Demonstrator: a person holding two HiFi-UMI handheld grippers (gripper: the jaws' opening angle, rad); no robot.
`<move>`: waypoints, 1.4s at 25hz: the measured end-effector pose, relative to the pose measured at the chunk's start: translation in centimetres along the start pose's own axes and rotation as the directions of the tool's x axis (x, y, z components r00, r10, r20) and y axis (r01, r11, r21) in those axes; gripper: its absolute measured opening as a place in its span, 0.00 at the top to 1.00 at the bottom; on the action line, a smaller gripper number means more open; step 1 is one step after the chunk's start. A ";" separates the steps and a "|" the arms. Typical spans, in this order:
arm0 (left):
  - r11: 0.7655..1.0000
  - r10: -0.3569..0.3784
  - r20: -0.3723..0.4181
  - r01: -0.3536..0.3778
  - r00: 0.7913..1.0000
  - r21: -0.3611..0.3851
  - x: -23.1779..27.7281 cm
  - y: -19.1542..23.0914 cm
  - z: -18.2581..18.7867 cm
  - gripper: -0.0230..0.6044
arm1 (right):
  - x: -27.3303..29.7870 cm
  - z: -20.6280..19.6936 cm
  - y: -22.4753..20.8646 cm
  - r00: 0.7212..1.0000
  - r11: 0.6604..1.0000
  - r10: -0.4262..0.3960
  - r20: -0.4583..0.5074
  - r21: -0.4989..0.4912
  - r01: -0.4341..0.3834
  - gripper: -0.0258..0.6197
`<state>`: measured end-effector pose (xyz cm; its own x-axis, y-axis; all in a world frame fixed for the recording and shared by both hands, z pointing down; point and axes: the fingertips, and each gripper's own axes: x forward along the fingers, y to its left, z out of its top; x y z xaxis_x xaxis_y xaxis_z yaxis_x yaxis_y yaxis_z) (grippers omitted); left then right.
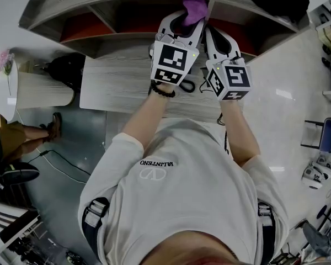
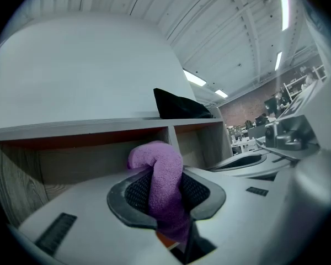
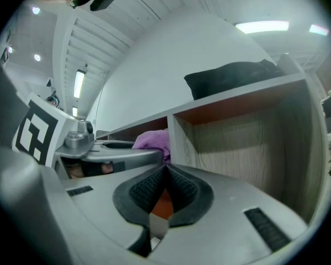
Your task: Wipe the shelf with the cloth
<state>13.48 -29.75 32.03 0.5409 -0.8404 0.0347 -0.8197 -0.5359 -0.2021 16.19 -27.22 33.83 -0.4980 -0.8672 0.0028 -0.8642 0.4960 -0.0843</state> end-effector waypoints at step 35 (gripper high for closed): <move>0.996 0.000 0.065 0.006 0.998 -0.090 -0.2 1.9 2.6 0.80 | 0.4 2.1 0.7 0.998 0.999 -0.053 0.026 -0.010 0.053 0.96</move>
<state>12.30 -30.43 29.05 0.5523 -0.8331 -0.0286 -0.8299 -0.5463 -0.1132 15.56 -27.30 31.65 -0.4494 -0.8931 -0.0189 -0.8902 0.4495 -0.0743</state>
